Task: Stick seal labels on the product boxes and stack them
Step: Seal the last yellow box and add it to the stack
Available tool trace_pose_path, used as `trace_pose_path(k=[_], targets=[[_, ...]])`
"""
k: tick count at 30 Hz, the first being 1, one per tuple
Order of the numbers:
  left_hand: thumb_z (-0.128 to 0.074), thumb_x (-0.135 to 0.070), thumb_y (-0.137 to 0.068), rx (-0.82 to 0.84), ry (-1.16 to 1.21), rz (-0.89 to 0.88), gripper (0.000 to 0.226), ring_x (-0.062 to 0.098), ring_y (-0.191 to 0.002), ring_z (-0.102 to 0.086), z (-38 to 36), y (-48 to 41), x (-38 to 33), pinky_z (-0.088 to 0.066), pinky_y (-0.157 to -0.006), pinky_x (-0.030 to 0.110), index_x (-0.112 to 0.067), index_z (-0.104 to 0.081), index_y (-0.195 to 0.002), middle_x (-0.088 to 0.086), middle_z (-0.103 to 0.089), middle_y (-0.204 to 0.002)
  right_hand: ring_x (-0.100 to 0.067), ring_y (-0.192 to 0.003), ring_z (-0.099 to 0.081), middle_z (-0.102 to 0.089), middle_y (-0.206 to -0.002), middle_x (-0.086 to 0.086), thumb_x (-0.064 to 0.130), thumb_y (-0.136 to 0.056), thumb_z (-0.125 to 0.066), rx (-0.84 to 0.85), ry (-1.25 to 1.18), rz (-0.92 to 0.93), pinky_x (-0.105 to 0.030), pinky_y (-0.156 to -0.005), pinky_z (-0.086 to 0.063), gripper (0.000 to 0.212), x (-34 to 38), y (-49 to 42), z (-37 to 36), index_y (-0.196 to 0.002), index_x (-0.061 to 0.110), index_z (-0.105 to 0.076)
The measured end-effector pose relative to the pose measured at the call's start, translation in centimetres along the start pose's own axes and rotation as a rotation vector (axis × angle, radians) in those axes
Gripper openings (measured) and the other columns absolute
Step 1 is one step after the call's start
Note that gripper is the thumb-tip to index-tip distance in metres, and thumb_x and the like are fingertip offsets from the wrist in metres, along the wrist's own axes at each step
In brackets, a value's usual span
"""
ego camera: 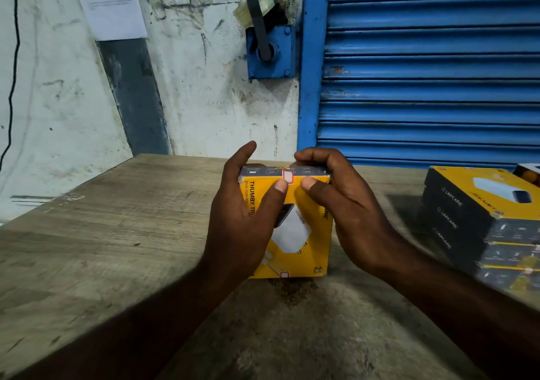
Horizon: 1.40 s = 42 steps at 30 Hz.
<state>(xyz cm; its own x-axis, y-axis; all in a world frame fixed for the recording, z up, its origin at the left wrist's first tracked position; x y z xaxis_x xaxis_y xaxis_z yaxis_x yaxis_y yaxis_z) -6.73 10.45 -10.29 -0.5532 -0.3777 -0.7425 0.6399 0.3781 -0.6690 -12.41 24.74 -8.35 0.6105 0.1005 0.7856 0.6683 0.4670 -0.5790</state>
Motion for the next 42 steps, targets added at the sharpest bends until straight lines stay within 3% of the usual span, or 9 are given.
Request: trace_pose_path(k=[6,9,13,16,19,24,28,37,42], targets=[[-0.046,-0.028,-0.093,0.062,0.075,0.023,0.053,0.014,-0.1,-0.07,0.11,0.16,-0.01,-0.057,-0.091,0.04,-0.03,-0.041,-0.146,-0.018,-0.072,-0.107,-0.009,-0.111,-0.065,-0.065,-0.12,0.014,0.043,-0.088,-0.065,-0.118,0.11,-0.005,-0.042,-0.095,-0.055,0.038,-0.17,-0.07,-0.08,-0.122,0.028,-0.059],[-0.047,-0.031,-0.093,0.048,0.082,0.044,0.053,0.017,-0.107,-0.069,0.12,0.15,0.12,-0.054,-0.097,0.05,-0.03,-0.042,-0.146,-0.013,-0.07,-0.117,-0.008,-0.108,-0.065,-0.065,-0.12,0.012,0.04,-0.088,-0.063,-0.107,0.116,0.001,-0.038,-0.093,-0.056,0.035,-0.25,-0.12,-0.16,-0.122,0.03,-0.057],[-0.047,-0.031,-0.093,0.05,0.078,0.056,0.051,0.016,-0.098,-0.071,0.04,0.07,0.31,-0.057,-0.092,0.049,-0.032,-0.043,-0.144,-0.015,-0.072,-0.107,-0.001,-0.102,-0.065,-0.064,-0.115,0.015,0.034,-0.091,-0.057,-0.057,0.085,0.006,-0.019,-0.082,-0.054,0.034,-0.09,0.0,-0.08,-0.124,0.027,-0.055],[-0.046,-0.032,-0.095,0.049,0.082,0.058,0.051,0.019,-0.102,-0.07,0.12,0.05,0.43,-0.055,-0.094,0.052,-0.03,-0.043,-0.145,-0.01,-0.071,-0.114,-0.006,-0.108,-0.065,-0.064,-0.119,0.014,0.041,-0.09,-0.061,-0.079,0.106,-0.001,-0.031,-0.09,-0.056,0.038,-0.19,-0.04,-0.05,-0.125,0.029,-0.056],[-0.046,-0.032,-0.094,0.044,0.08,0.06,0.05,0.018,-0.105,-0.07,0.17,0.03,0.48,-0.056,-0.093,0.048,-0.031,-0.044,-0.144,-0.011,-0.07,-0.117,-0.01,-0.108,-0.066,-0.064,-0.12,0.011,0.042,-0.089,-0.063,-0.094,0.118,-0.002,-0.041,-0.094,-0.056,0.039,-0.28,-0.1,-0.09,-0.125,0.028,-0.056],[-0.045,-0.032,-0.093,0.056,0.084,0.047,0.051,0.01,-0.09,-0.071,0.1,0.04,0.49,-0.057,-0.078,0.028,-0.029,-0.043,-0.144,-0.019,-0.072,-0.102,-0.006,-0.105,-0.065,-0.063,-0.119,0.011,0.038,-0.091,-0.056,-0.06,0.133,0.004,-0.036,-0.09,-0.057,0.035,-0.12,-0.12,-0.02,-0.125,0.028,-0.055],[-0.046,-0.032,-0.093,0.063,0.088,0.057,0.052,0.011,-0.093,-0.071,0.16,-0.08,0.44,-0.058,-0.081,0.031,-0.028,-0.043,-0.145,-0.02,-0.071,-0.106,-0.012,-0.112,-0.063,-0.063,-0.122,0.007,0.053,-0.087,-0.059,-0.094,0.177,0.019,-0.044,-0.095,-0.054,0.046,-0.17,-0.14,-0.2,-0.125,0.026,-0.057],[-0.061,-0.039,-0.087,0.013,0.004,0.017,0.058,0.002,-0.092,-0.069,0.05,-0.19,0.23,-0.052,-0.077,0.015,-0.028,-0.046,-0.141,-0.028,-0.068,-0.102,-0.011,-0.11,-0.062,-0.063,-0.12,0.003,0.027,-0.09,-0.051,-0.059,0.174,0.046,-0.038,-0.094,-0.053,0.037,-0.17,-0.23,0.02,-0.126,0.018,-0.057],[-0.066,-0.04,-0.084,-0.032,-0.024,0.006,0.059,0.001,-0.087,-0.07,-0.06,-0.03,0.24,-0.054,-0.075,0.016,-0.025,-0.049,-0.139,-0.03,-0.068,-0.098,-0.015,-0.11,-0.061,-0.063,-0.115,0.0,0.042,-0.091,-0.05,-0.074,0.159,0.075,-0.045,-0.094,-0.051,0.037,-0.18,-0.13,-0.09,-0.118,0.018,-0.059]])
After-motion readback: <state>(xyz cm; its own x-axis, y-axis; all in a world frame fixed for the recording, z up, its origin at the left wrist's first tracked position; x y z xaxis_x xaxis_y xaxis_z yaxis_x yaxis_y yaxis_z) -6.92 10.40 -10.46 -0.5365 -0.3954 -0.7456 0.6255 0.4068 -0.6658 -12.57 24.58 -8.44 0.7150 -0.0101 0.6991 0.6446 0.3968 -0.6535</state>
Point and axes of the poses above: each hand's wrist, its own y-axis away from the middle knuckle, its own z-axis out of the back of the hand, x = y × z, the point moved 5 cm from there along -y, towards the middle knuckle
